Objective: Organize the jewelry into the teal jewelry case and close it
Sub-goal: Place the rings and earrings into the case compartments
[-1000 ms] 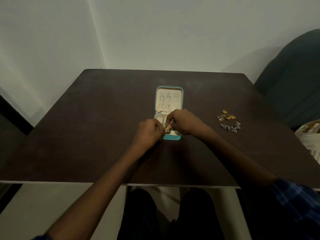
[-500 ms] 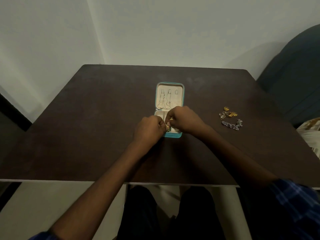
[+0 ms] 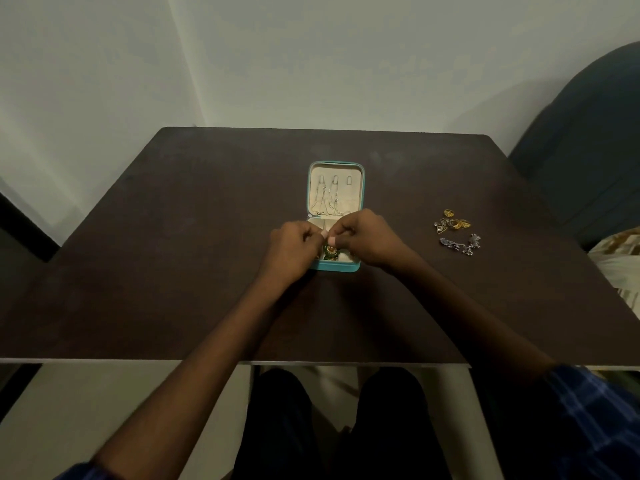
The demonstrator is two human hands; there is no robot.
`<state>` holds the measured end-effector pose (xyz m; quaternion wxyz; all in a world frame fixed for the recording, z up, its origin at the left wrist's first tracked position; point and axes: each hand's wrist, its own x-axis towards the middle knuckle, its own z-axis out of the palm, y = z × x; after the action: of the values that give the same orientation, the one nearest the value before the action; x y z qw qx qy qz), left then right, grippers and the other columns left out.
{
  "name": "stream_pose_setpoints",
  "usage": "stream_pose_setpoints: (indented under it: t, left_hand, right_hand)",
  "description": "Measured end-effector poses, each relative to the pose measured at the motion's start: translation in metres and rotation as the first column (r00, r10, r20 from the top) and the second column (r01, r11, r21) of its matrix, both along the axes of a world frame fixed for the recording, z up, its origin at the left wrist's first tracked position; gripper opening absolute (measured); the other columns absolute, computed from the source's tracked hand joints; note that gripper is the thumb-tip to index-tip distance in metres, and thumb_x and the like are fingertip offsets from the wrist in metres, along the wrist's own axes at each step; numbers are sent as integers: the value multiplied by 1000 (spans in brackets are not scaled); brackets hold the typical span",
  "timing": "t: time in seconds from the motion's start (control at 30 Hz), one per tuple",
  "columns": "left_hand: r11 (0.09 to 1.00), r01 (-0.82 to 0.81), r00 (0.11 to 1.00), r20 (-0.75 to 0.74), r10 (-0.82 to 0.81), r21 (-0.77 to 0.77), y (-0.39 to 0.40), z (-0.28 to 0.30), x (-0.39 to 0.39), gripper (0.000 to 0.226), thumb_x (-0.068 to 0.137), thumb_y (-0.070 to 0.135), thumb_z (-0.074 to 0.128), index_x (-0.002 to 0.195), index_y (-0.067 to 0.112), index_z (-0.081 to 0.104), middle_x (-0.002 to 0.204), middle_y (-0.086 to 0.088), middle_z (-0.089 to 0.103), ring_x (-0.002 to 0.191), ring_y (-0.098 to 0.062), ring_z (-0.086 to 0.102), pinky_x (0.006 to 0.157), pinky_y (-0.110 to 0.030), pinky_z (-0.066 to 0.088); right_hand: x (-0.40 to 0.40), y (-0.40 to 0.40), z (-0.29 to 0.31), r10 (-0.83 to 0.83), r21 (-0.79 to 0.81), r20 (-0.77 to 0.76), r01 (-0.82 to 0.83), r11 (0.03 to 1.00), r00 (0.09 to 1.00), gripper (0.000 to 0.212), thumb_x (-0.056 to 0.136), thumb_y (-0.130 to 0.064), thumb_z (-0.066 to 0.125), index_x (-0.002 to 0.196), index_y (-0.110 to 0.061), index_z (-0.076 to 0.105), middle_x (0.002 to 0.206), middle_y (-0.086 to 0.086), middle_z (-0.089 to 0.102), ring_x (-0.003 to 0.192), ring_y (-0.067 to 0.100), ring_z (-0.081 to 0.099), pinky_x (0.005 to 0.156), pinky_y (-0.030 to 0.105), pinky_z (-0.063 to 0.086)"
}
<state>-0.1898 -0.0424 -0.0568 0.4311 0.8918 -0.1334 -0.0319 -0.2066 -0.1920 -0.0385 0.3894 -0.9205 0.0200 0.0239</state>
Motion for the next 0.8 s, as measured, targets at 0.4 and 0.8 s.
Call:
stream_pose_setpoints:
  t: [0.4,0.8]
  left_hand:
    - [1000,-5,1000,26,4,16,0,1,-1,16,91,25,57,83,17,69,79,0,68,73,-10,61,61,-25,46]
    - [998,-13,993,118,19,-55,-49,18,-8,9,87,24,61,85,20,69,82,6,63,77,-8,59,54,-3,35]
  right_hand:
    - [-5,14,-20,-41,-256,171,85,963,984,13,88,-20,55,85,-15,67,91,3,68,85,19,61,63,30,45]
    - [-28,-79,-19,-189,-217,310,263,940,932,13,87,-21,58,89,-16,70,93,5,67,87,20,59,75,35,47]
